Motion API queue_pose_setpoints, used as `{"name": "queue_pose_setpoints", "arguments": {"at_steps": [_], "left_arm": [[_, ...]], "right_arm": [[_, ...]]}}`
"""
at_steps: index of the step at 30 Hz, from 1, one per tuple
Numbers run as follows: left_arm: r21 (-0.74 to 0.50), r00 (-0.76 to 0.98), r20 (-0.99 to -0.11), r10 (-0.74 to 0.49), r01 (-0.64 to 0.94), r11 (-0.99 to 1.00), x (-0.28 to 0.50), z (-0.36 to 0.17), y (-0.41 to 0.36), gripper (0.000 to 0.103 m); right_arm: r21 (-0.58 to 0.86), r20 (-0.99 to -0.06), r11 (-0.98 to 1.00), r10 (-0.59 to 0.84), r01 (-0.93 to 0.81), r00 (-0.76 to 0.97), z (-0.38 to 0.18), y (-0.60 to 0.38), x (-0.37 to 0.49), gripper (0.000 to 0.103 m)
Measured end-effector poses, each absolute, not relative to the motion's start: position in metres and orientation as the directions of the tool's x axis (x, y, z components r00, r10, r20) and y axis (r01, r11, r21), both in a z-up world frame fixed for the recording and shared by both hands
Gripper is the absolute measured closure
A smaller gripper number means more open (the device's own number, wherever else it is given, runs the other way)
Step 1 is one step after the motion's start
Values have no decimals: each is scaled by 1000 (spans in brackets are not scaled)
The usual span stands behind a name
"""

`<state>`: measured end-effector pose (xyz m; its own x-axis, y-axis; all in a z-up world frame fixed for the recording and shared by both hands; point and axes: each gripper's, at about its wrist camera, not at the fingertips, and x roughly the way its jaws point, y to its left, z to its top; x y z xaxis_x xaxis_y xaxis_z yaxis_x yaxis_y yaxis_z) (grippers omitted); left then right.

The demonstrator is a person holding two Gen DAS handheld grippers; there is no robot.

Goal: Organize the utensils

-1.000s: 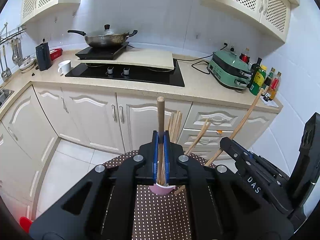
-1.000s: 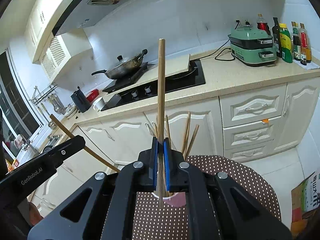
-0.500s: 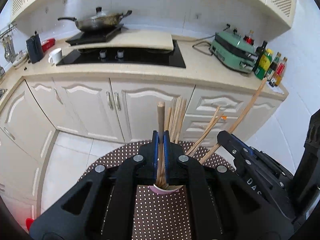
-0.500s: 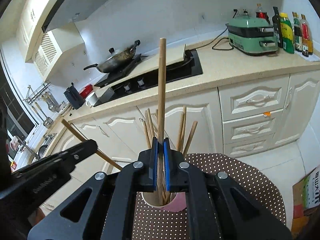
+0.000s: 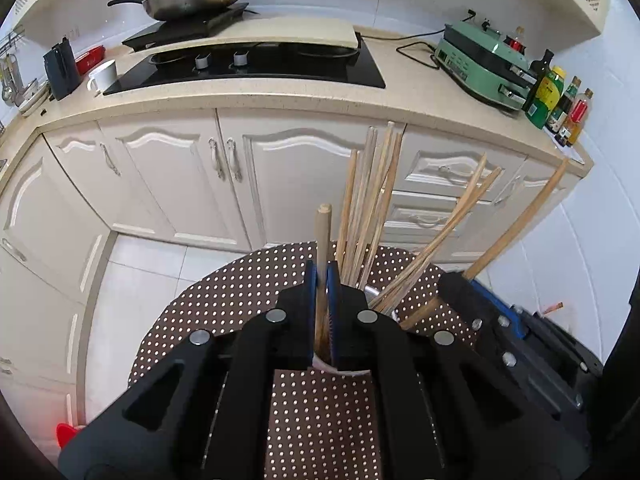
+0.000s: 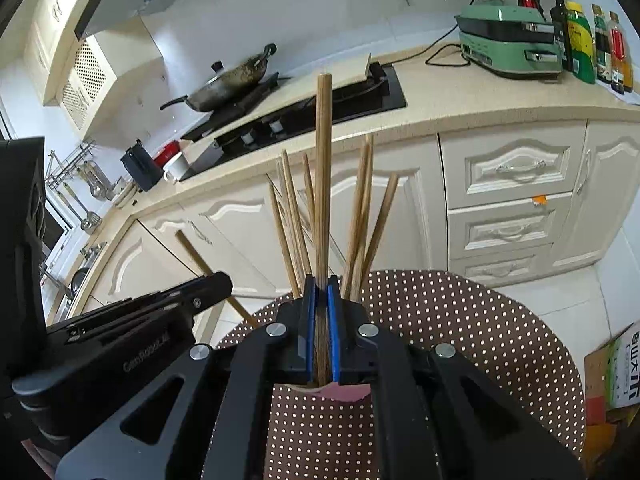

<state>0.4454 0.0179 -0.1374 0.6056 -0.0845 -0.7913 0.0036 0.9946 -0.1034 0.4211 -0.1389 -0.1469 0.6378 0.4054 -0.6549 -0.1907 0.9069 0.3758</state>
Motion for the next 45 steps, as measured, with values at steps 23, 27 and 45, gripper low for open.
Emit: {"name": "queue_pose_setpoints", "arguments": {"at_steps": [23,27,45], "left_arm": [[-59,649,-759,-53,13,998,436,-149,27,45],[-51,653,-756,-48,13,999,427,-145,28,45],[-44,708,-703,-69,54,998,340,-108,31,37]], "right_arm": [[366,-713,915,391,-167,582,-151,-157,423,54],[358,-711,919,383,-166,590,-144,-161,415,44],[260,-670,940,340,-220,660,-101,-158,327,21]]}}
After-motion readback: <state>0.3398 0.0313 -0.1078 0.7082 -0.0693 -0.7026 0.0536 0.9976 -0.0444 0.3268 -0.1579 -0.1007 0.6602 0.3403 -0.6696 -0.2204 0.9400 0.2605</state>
